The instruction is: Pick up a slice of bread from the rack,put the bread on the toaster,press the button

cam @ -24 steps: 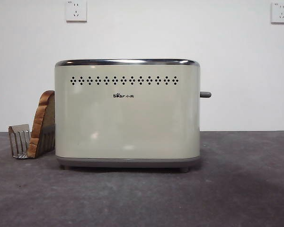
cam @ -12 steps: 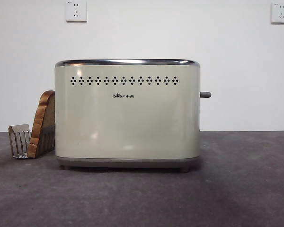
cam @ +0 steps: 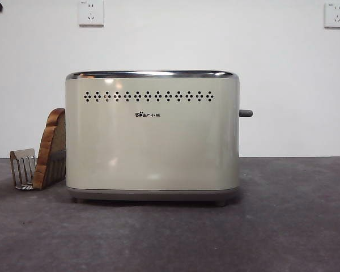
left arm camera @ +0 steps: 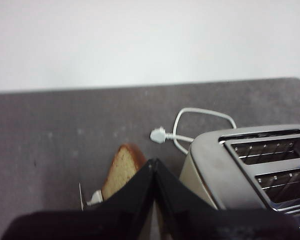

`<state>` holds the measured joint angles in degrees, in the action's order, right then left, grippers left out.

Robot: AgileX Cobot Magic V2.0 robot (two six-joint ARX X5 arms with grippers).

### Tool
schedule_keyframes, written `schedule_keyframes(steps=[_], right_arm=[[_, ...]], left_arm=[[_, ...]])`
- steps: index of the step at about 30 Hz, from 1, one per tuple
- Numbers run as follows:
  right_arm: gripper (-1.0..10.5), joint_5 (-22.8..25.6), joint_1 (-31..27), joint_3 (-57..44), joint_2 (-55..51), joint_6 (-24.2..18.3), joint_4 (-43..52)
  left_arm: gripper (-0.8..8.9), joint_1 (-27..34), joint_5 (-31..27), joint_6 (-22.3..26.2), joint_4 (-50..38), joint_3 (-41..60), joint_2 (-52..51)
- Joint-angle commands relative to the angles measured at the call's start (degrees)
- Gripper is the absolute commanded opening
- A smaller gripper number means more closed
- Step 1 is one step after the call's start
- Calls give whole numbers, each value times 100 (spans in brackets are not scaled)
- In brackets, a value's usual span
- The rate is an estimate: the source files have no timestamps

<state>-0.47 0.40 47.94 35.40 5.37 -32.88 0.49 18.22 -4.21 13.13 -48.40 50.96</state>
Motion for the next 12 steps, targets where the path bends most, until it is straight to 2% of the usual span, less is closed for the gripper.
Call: schedule_keyframes(steps=[1, 4, 7, 9, 12], right_arm=[[-1, -26, -4, 197, 387, 160, -518], [-1, -168, -4, 369, 831, 249, -988], [-1, -564, -4, 494, 1211, 188, -1139], [-1, -935, -2, 581, 1445, 186, -1174], [-1, -1742, 2, 811, 1834, 186, -1172]], left_arm=[[-4, 0, 24, -299, 175, -367, 415], [-4, -4, 24, -332, 710, -914, 909], [-4, -4, 24, -328, 1408, -1561, 1432], [-4, -7, 22, -328, 1915, -2031, 1784], [-4, -44, 17, -306, 2793, -2955, 2446]])
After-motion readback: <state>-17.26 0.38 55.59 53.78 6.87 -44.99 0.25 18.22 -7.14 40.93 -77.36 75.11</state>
